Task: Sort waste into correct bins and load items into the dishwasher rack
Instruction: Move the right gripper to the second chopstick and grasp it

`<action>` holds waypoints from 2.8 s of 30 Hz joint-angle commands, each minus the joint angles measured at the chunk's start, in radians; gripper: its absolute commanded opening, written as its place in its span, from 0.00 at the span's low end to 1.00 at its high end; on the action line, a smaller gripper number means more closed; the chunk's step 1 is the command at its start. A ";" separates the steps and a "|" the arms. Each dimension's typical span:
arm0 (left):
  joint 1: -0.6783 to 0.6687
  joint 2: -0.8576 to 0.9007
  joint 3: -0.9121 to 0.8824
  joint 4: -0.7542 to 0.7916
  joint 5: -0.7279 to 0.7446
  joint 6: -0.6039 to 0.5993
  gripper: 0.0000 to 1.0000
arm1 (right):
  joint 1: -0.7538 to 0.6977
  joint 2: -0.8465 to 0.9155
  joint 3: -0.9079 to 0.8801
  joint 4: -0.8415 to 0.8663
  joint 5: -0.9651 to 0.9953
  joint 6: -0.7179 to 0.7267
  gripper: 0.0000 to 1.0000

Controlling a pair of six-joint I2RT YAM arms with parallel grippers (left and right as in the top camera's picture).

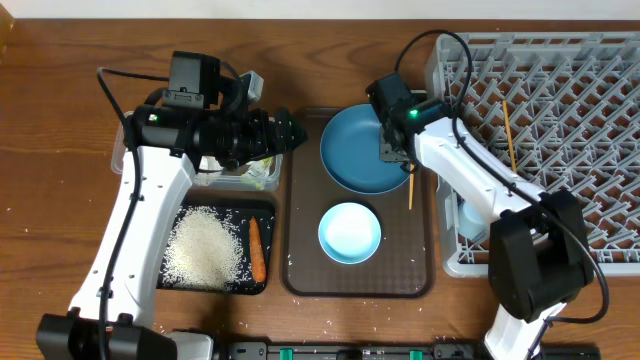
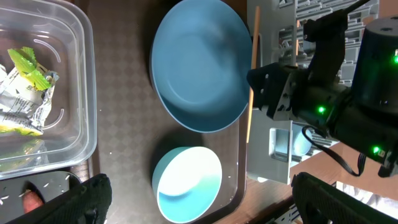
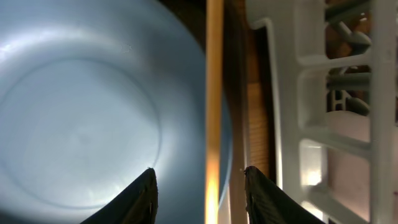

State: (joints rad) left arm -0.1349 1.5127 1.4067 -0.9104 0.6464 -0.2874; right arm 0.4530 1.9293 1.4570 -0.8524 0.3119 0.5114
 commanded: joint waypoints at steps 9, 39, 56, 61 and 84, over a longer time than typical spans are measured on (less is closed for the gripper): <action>-0.002 0.002 0.009 -0.002 -0.012 0.006 0.95 | -0.014 0.009 -0.002 0.012 -0.040 0.080 0.41; -0.002 0.002 0.009 -0.001 -0.012 0.006 0.95 | -0.019 0.009 -0.064 0.075 -0.098 0.075 0.46; -0.002 0.002 0.009 -0.002 -0.012 0.006 0.95 | -0.020 0.009 -0.064 0.068 -0.148 0.033 0.50; -0.002 0.002 0.009 -0.002 -0.012 0.006 0.95 | -0.021 0.009 -0.064 0.069 -0.149 0.061 0.49; -0.002 0.002 0.009 -0.002 -0.012 0.006 0.95 | -0.027 0.009 -0.064 0.047 -0.152 0.087 0.42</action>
State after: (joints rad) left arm -0.1349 1.5127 1.4067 -0.9100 0.6464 -0.2874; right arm 0.4404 1.9293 1.3991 -0.8009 0.1352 0.5774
